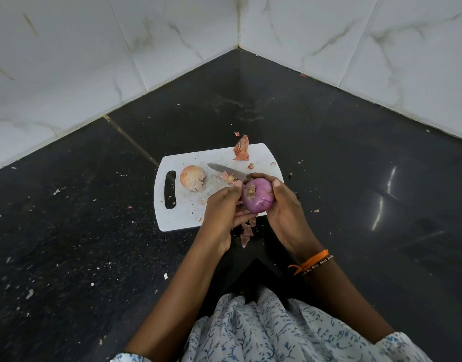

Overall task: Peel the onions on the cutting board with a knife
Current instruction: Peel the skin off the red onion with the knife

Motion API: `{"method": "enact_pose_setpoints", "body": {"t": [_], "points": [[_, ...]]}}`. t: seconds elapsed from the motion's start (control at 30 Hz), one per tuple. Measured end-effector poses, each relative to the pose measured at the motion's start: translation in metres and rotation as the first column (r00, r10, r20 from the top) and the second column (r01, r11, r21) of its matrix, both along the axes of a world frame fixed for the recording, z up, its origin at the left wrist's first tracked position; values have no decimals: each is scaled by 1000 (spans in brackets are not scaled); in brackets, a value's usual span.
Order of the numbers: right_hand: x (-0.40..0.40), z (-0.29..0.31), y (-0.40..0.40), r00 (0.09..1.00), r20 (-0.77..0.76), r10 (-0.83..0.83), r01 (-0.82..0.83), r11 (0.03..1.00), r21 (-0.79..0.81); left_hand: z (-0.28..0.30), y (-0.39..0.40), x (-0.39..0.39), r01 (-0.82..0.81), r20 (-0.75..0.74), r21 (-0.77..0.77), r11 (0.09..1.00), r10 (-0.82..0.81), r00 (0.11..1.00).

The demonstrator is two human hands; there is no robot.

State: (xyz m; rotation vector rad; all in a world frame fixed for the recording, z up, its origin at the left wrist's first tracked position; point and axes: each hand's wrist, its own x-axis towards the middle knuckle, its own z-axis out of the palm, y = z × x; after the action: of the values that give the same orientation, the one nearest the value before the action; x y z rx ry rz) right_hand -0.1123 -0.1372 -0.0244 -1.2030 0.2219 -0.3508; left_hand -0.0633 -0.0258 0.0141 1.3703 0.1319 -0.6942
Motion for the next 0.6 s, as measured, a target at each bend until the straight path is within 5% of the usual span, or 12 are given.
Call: {"method": "enact_pose_setpoints", "body": {"t": [0.17, 0.43, 0.6], "points": [[5, -1, -3, 986, -157, 54, -62, 997, -50, 0, -1, -3, 106, 38, 55, 993, -108, 993], [1, -1, -1, 995, -89, 34, -38, 998, -46, -4, 0, 0, 67, 16, -34, 997, -66, 998], [-7, 5, -4, 982, 10, 189, -189, 982, 14, -4, 0, 1, 4, -78, -121, 993, -14, 997]]}}
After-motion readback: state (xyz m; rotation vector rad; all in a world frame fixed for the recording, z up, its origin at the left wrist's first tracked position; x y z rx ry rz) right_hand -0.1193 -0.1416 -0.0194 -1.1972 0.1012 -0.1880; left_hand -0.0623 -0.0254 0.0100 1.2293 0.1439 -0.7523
